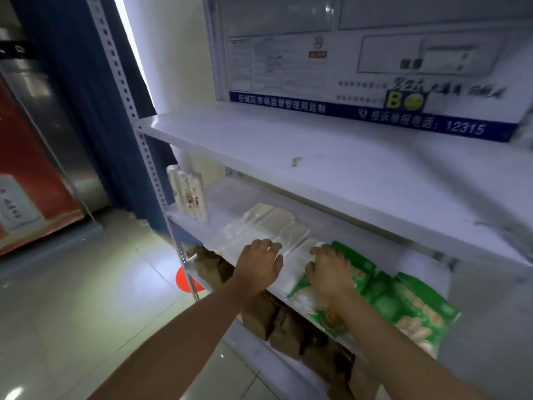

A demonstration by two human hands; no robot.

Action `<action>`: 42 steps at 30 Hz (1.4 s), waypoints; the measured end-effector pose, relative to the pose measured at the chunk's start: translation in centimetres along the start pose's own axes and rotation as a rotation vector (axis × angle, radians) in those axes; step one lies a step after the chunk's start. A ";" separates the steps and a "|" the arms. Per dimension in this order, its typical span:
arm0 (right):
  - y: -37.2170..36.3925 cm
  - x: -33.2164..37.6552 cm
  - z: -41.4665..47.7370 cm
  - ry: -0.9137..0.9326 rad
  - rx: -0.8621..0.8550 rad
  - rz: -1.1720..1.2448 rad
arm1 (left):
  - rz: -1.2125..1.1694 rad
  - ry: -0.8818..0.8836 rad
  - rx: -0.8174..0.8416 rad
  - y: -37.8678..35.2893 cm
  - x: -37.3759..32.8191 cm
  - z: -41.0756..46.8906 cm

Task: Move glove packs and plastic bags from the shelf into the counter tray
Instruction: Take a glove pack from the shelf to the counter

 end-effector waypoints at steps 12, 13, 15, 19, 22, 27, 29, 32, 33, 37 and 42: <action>3.1 -7.3 -3.6 -0.347 -0.132 -0.067 | -0.180 -0.360 -0.009 -2.5 -7.8 5.7; 3.3 -7.6 -4.3 -0.378 -0.152 -0.082 | -0.191 -0.401 -0.017 -2.6 -8.3 6.1; 3.5 -7.9 -5.7 -0.463 -0.184 -0.089 | -0.230 -0.480 -0.009 -2.8 -9.3 6.5; 3.1 -8.6 -8.7 -0.612 -0.249 -0.110 | -0.239 -0.607 0.046 -3.4 -10.9 5.6; 2.6 -9.6 -10.4 -0.697 -0.257 -0.097 | -0.225 -0.655 0.100 -4.1 -12.0 4.9; 1.9 -10.8 -11.5 -0.815 -0.190 -0.024 | -0.220 -0.666 0.231 -4.3 -12.8 3.9; 1.9 -11.2 -11.6 -0.863 -0.170 0.003 | -0.208 -0.675 0.242 -4.1 -12.8 3.7; 1.7 -11.6 -11.7 -0.944 -0.139 0.078 | -0.192 -0.662 0.297 -4.4 -12.9 3.2; 1.5 -11.7 -11.7 -0.966 -0.112 0.102 | -0.190 -0.656 0.321 -4.6 -12.9 3.0; 0.2 -11.9 -11.7 -0.980 -0.012 0.184 | -0.135 -0.661 0.390 -5.9 -12.6 2.1; -0.2 -11.5 -11.0 -0.899 0.013 0.128 | -0.095 -0.662 0.379 -6.9 -11.3 1.6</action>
Point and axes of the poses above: each hand's wrist, its own z-axis towards the middle knuckle, its own y-axis out of the back of the hand, x = y × z, the point moved 4 cm from there along z, towards the middle knuckle, and after that the axes turned 8 degrees about z, right-handed, at the moved point
